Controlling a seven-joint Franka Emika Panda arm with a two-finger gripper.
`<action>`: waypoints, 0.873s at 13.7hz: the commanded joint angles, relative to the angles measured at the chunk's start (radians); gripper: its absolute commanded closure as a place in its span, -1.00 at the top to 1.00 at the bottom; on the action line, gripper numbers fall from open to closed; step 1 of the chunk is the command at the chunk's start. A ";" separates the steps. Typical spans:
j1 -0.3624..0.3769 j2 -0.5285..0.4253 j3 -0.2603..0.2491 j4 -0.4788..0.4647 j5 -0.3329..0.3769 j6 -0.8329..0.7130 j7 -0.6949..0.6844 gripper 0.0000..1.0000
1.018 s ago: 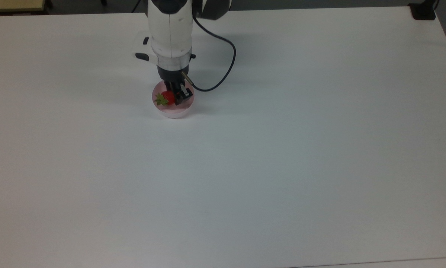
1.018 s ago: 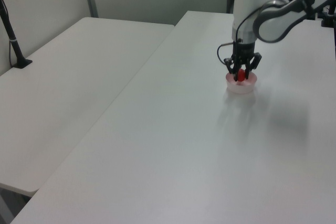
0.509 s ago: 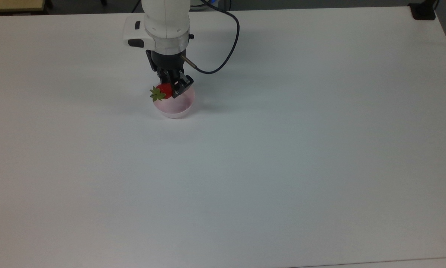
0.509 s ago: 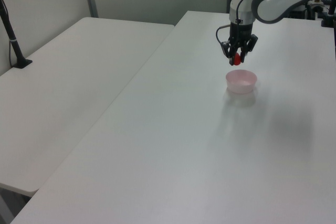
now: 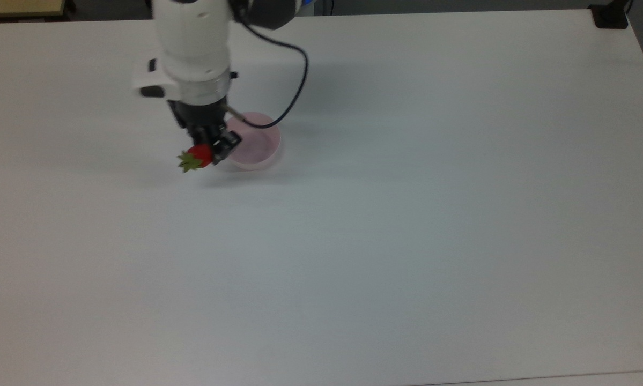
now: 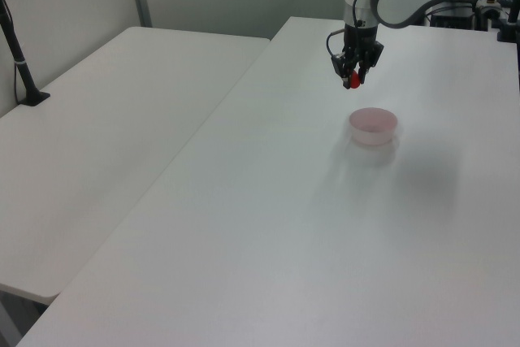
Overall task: Pick up strawberry from bowl
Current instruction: 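Lift the strawberry out of the bowl and carry it beside the bowl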
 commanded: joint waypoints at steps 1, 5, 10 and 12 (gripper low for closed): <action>-0.056 0.091 0.000 0.090 -0.010 -0.016 -0.091 -0.20; -0.113 0.137 0.000 0.090 -0.022 -0.002 -0.163 -0.20; -0.129 0.165 0.000 0.090 -0.036 -0.002 -0.166 0.02; -0.136 0.165 0.000 0.090 -0.036 -0.002 -0.166 0.05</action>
